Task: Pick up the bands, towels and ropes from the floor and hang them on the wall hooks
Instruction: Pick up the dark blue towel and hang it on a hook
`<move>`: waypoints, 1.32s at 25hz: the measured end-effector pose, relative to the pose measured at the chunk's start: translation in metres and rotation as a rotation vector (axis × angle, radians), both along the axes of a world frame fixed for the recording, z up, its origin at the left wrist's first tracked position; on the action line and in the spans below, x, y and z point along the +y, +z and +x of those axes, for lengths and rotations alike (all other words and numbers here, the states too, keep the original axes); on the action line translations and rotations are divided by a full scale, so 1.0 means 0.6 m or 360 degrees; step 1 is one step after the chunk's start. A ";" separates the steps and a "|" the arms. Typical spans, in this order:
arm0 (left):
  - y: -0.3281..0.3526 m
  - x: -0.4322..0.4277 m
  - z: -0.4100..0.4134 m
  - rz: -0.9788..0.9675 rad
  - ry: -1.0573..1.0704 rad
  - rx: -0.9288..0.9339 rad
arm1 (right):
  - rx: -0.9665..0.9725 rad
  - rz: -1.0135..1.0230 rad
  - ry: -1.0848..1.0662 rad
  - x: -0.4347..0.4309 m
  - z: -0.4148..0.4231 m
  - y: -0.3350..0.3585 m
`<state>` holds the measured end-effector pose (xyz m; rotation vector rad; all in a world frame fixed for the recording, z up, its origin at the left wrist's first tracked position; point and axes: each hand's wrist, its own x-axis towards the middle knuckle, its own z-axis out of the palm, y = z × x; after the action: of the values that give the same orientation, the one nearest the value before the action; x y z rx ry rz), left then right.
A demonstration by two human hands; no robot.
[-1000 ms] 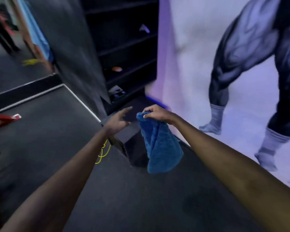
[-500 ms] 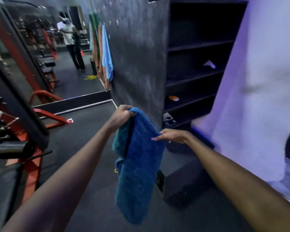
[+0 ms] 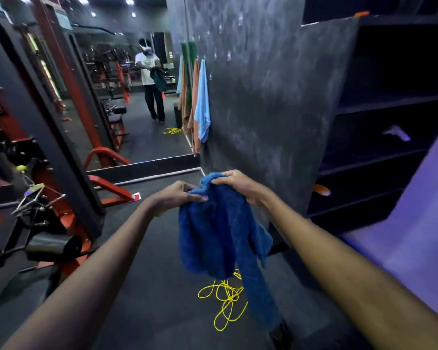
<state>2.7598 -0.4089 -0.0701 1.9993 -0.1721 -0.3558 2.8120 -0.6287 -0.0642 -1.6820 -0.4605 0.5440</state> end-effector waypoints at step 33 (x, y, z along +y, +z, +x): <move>0.143 0.500 1.179 -0.0720 0.0121 -0.0403 | -0.0035 -0.0001 -0.0016 0.465 1.105 0.140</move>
<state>3.4673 -0.1087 0.0159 1.5901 -0.3063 -0.0071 3.4753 -0.3498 0.0198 -1.6919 -0.4673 0.5187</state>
